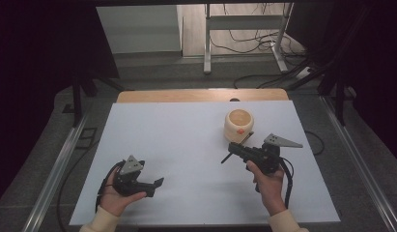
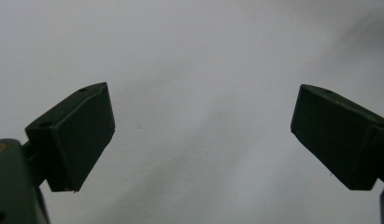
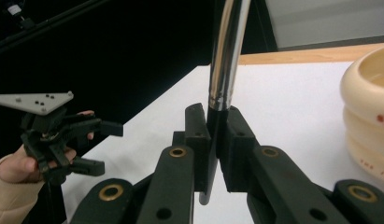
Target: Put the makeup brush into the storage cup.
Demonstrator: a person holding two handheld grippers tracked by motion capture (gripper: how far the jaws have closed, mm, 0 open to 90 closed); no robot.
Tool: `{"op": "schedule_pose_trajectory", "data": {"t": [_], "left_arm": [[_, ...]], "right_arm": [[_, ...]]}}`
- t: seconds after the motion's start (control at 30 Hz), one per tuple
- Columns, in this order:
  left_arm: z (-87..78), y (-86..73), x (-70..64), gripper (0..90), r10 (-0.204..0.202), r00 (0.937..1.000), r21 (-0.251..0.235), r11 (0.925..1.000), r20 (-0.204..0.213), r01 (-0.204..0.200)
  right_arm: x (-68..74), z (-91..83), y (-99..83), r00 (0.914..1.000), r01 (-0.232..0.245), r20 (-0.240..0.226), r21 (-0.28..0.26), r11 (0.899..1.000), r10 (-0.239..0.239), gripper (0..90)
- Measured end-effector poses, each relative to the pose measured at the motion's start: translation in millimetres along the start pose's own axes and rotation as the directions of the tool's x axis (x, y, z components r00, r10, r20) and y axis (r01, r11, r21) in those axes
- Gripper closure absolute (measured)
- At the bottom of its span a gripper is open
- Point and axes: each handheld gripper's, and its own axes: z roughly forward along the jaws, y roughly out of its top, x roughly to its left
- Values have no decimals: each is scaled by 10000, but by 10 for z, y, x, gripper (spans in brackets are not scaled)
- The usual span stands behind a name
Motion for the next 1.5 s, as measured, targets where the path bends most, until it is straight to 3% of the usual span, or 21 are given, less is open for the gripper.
{"op": "schedule_pose_trajectory", "data": {"t": [0.57, 0.97, 1.5], "left_arm": [[16, 11, -8, 68, 52, 10000, 132, 9999, 39, -53], [11, 9, -15, 68, 4, 10000, 133, 9999, 0, -4], [-5, 12, -3, 68, -21, 10000, 83, 10000, 9, 21]], "right_arm": [[-52, 18, 219, 9997, -27, 240, -235, 9997, 32, 821], [-218, 40, 298, 9967, -139, 792, -246, 9996, 158, 821], [-279, 48, 494, 9943, -282, 1013, -497, 9984, 331, 820]]}}
